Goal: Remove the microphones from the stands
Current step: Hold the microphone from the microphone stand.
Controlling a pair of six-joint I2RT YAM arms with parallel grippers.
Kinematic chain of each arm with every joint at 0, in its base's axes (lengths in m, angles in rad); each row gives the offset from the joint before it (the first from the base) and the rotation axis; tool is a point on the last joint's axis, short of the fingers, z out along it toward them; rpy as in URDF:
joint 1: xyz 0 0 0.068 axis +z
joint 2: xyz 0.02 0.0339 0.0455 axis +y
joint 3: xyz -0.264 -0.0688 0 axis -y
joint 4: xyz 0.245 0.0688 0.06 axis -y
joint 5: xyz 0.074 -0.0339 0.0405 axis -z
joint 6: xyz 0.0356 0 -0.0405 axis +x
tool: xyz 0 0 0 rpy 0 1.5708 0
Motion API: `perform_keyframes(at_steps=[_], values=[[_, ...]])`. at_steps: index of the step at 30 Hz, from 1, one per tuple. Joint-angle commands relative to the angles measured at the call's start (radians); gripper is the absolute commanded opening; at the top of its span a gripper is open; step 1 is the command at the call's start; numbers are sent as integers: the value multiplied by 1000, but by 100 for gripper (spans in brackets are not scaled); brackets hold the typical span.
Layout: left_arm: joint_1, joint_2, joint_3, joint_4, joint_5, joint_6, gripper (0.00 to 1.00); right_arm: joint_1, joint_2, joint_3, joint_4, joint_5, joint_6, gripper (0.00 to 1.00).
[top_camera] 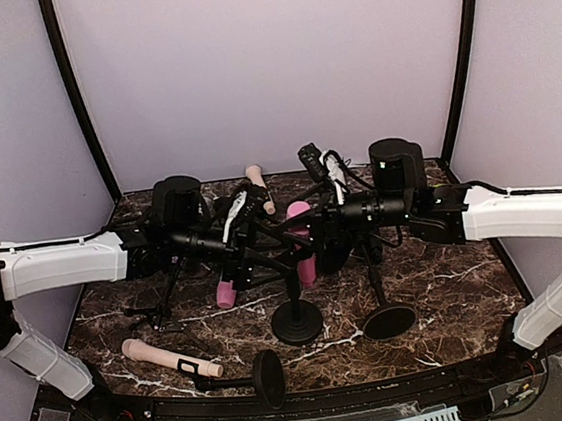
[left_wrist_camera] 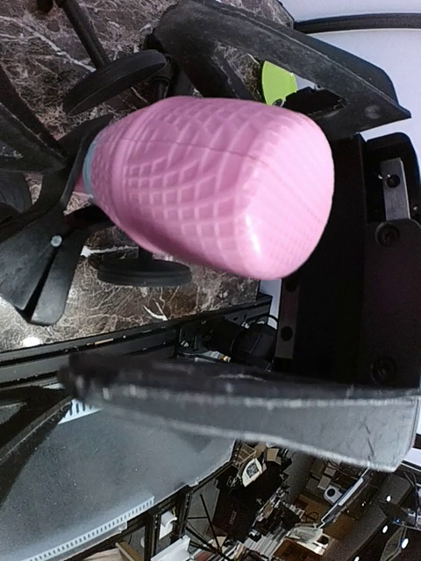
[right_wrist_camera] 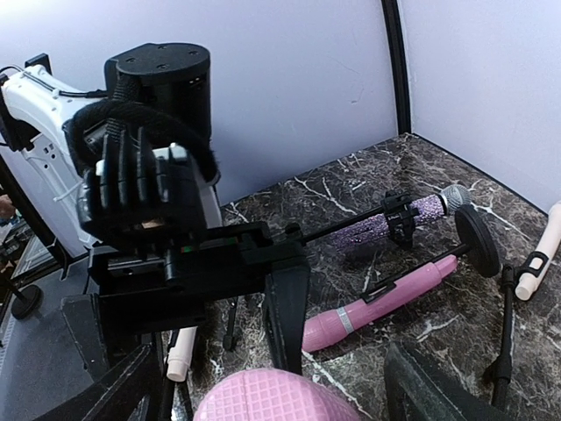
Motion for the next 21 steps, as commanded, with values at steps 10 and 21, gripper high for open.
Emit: perform_keyframes(at_steps=[10,21], values=[[-6,85,74,39,99,-28,86,4,-149,-88,-43,-11,53,85],[-6,101,65,71,113,-39,86,5,-56,-52,-9,32,40,87]])
